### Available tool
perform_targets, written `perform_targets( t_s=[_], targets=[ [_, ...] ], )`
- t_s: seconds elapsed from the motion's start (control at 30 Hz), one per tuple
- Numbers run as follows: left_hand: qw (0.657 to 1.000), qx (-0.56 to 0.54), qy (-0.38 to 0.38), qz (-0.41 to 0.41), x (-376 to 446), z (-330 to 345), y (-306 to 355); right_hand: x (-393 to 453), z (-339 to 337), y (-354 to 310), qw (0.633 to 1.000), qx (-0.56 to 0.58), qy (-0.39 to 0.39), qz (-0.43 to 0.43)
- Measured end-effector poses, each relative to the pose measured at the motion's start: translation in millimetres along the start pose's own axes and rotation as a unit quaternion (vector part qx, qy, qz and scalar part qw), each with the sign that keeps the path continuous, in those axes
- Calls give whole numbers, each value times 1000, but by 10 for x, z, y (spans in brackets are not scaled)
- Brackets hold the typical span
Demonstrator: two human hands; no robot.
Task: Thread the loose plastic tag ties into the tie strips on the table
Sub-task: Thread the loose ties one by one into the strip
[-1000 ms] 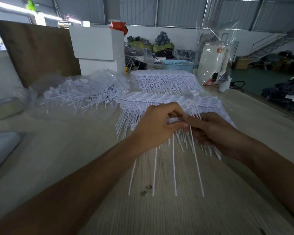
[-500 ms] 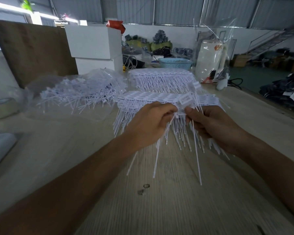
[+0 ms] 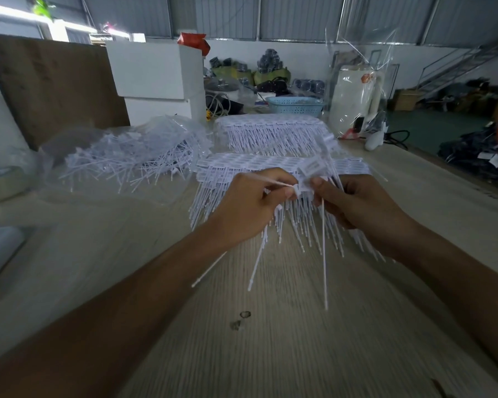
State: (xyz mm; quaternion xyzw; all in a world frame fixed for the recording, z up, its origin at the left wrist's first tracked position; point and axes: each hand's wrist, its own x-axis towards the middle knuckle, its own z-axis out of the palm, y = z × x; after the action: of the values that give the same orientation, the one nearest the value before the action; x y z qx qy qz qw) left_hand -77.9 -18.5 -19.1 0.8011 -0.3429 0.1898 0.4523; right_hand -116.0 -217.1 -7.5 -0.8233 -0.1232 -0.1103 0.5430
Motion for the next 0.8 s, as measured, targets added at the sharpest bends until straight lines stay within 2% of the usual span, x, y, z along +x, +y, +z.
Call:
perform_targets(
  t_s=[0.13,0.3,0.43,0.53,0.6,0.67,0.73,0.8],
  targets=[
    [1000,13,10,-3,-24,37,27,16,-13,13,996,64,-28,57],
    [993,110,-23,49,-17,5,-6,6,32,25,999,31,-16,39],
    [986,144,-36,72,-22,-9,-50,-15,69,53,998,24,-41,34],
    [982,162,-49,83,-26,-20,-81,-6,26,64,996,-72,-45,-34],
    [981,161,-61,85,-28,-8,-87,35,-28,76,977,-193,-33,-91],
    [980,163,-71,91,-26,7,-83,69,-41,103,958,-263,-16,-113],
    [980,160,-76,95,-23,-3,-91,79,-24,121,951,-283,12,-121],
    [975,172,-98,101,-27,-12,-99,71,-51,101,926,-347,68,-133]
  ],
)
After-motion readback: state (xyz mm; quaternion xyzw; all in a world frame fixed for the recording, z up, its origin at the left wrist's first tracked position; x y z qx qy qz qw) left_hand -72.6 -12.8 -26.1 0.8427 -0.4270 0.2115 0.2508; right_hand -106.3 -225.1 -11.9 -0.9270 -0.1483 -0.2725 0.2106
